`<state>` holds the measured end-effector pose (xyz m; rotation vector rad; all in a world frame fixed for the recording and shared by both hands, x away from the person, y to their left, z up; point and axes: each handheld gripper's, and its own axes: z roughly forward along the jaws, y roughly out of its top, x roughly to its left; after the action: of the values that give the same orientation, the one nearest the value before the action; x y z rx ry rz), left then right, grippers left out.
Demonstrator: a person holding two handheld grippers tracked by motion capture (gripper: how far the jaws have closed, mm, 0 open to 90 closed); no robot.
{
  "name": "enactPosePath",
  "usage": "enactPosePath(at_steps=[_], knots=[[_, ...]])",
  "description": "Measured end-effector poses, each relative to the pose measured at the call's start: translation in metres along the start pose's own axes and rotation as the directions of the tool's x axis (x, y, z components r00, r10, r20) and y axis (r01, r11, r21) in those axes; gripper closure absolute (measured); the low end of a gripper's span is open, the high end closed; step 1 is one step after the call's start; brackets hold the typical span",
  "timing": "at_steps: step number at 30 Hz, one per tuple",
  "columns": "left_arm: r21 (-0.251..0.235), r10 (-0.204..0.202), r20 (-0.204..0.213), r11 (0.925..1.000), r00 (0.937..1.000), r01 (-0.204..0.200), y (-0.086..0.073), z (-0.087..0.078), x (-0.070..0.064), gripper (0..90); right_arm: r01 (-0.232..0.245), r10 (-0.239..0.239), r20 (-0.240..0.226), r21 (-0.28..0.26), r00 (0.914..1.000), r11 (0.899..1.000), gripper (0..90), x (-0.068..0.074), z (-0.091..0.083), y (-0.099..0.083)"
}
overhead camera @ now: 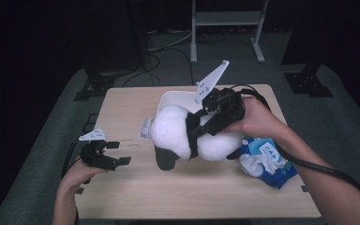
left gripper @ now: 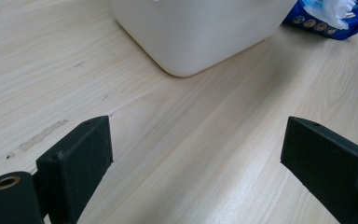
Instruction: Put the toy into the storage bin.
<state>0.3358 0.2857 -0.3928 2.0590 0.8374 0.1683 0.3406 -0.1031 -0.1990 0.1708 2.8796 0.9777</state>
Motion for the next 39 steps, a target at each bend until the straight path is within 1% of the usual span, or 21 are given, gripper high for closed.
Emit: enactPosePath(at_steps=[3,7,8,9,11,18,20,21,24,27,28,29,30,33,34,35,36,37,39], knots=[[-0.002,-0.006,-0.002,1.0,1.0,0.006,-0.001,0.0,0.001,7.7,-0.008,0.008,0.01,-0.007,0.9999,1.0,50.3,-0.008,-0.005,0.002],[0.001,-0.004,-0.002,1.0,1.0,0.004,-0.001,0.001,0.002,7.7,-0.02,0.02,0.02,-0.008,0.9996,1.0,50.3,-0.02,-0.008,0.005],[0.001,-0.004,-0.002,1.0,1.0,0.004,-0.001,0.001,0.002,7.7,-0.02,0.02,0.02,-0.008,0.9996,1.0,50.3,-0.02,-0.008,0.005],[0.006,-0.002,-0.005,1.0,1.0,0.002,-0.001,0.001,0.002,7.7,-0.027,0.027,0.024,-0.009,0.9993,1.0,50.3,-0.025,-0.009,0.005],[0.008,-0.002,-0.007,1.0,1.0,0.002,-0.002,0.001,0.003,7.7,-0.024,0.025,0.031,-0.005,0.9992,1.0,50.3,-0.03,-0.011,0.007],[0.014,-0.007,-0.011,0.9999,0.9999,0.007,-0.004,0.0,0.004,7.7,-0.037,0.038,0.05,-0.013,0.9981,0.999,50.4,-0.047,-0.019,0.011],[0.014,-0.009,-0.012,0.9999,0.9999,0.009,-0.004,0.0,0.004,7.7,-0.041,0.041,0.05,-0.014,0.9979,0.999,50.5,-0.048,-0.02,0.011],[0.017,-0.011,-0.013,0.9998,0.9999,0.011,-0.005,0.001,0.004,7.7,-0.044,0.045,0.05,-0.014,0.9977,0.999,50.6,-0.054,-0.021,0.012],[0.021,-0.014,-0.015,0.9997,0.9998,0.014,-0.006,0.001,0.005,7.7,-0.047,0.047,0.06,-0.011,0.9971,0.999,50.8,-0.062,-0.021,0.014],[0.021,-0.016,-0.015,0.9997,0.9998,0.016,-0.006,0.001,0.005,7.7,-0.054,0.055,0.06,-0.017,0.9967,0.998,51.0,-0.07,-0.022,0.014],[0.021,-0.016,-0.015,0.9997,0.9998,0.016,-0.006,0.001,0.005,7.7,-0.054,0.055,0.06,-0.017,0.9967,0.998,51.0,-0.07,-0.022,0.014],[0.023,-0.016,-0.015,0.9996,0.9998,0.016,-0.007,0.001,0.005,7.7,-0.059,0.06,0.061,-0.02,0.9963,0.998,51.1,-0.075,-0.022,0.015],[0.023,-0.016,-0.015,0.9996,0.9998,0.016,-0.007,0.001,0.005,7.7,-0.059,0.06,0.061,-0.02,0.9963,0.998,51.1,-0.075,-0.022,0.015],[0.025,-0.02,-0.015,0.9995,0.9997,0.02,-0.007,0.001,0.006,7.7,-0.062,0.063,0.063,-0.019,0.996,0.998,51.3,-0.084,-0.021,0.015],[0.028,-0.019,-0.015,0.9994,0.9997,0.02,-0.008,0.001,0.006,7.7,-0.067,0.068,0.068,-0.017,0.9953,0.998,51.4,-0.091,-0.021,0.016],[0.026,-0.02,-0.014,0.9994,0.9997,0.021,-0.008,0.001,0.007,7.7,-0.067,0.068,0.07,-0.017,0.9952,0.998,51.6,-0.094,-0.021,0.016],[0.026,-0.02,-0.014,0.9994,0.9997,0.021,-0.008,0.001,0.007,7.7,-0.067,0.068,0.07,-0.017,0.9952,0.998,51.6,-0.094,-0.021,0.016],[0.026,-0.023,-0.013,0.9994,0.9997,0.023,-0.008,0.001,0.007,7.7,-0.079,0.08,0.071,-0.019,0.9943,0.997,51.7,-0.101,-0.02,0.015],[0.025,-0.026,-0.016,0.9994,0.9995,0.026,-0.008,0.001,0.007,7.7,-0.081,0.082,0.074,-0.016,0.994,0.997,51.8,-0.107,-0.019,0.015]])
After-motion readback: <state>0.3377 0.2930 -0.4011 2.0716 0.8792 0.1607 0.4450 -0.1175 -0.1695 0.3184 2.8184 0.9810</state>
